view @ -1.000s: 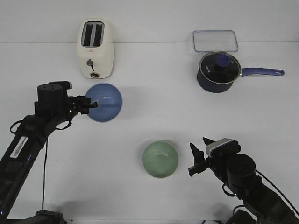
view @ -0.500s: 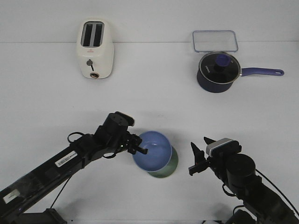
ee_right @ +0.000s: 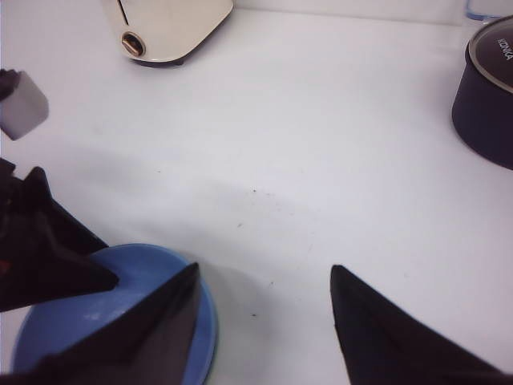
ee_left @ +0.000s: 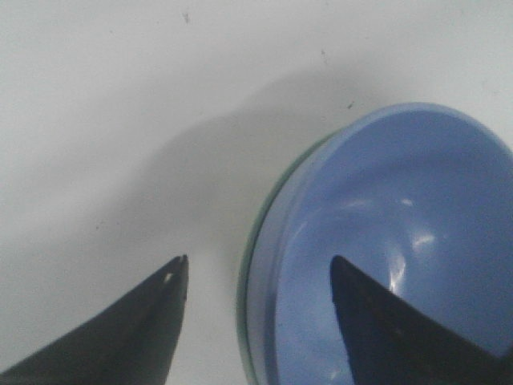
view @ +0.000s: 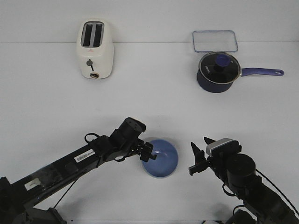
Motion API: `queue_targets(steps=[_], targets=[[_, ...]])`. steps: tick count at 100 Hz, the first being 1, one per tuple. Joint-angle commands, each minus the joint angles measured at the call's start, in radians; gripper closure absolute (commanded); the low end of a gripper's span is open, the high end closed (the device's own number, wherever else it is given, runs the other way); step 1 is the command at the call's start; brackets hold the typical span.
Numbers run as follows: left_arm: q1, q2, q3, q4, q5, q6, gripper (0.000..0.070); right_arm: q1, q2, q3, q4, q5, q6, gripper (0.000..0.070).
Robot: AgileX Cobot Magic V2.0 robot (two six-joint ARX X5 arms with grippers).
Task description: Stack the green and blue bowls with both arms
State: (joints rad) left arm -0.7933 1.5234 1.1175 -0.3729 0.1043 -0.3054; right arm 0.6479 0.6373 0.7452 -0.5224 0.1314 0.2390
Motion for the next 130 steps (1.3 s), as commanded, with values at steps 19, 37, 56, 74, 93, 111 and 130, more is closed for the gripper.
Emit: queue_targets(steps=[19,37,56,74,93,111,130], targets=[[0.026,-0.237,0.035,-0.004,-0.109,0.063,0.0313,0.009,-0.03,0.008,0.009,0.035,-0.022,0.0363],[0.077,-0.481,-0.003,-0.077,-0.18,0.092,0.0311,0.009,-0.144,0.006,-0.025,0.058,-0.039,0.0363],[0.082,-0.734,-0.265,-0.017,-0.33,0.027,0.0313,0.009,-0.217,-0.025,-0.066,0.053,-0.026,0.0363],[0.082,-0.863,-0.423,0.025,-0.351,-0.006,0.0572,0.009,-0.224,-0.061,-0.066,0.053,-0.014,0.0506],[0.082,-0.872,-0.434,0.031,-0.351,0.025,0.0687,0.009,-0.214,-0.061,-0.055,0.053,-0.018,0.069],[0.081,-0.89,-0.434,0.036,-0.35,0.026,0.0685,0.009,-0.226,-0.061,-0.051,0.051,0.019,0.069],[0.081,-0.913,-0.434,0.078,-0.35,0.026,0.0685,0.009,-0.226,-0.061,-0.05,0.053,0.019,0.069]])
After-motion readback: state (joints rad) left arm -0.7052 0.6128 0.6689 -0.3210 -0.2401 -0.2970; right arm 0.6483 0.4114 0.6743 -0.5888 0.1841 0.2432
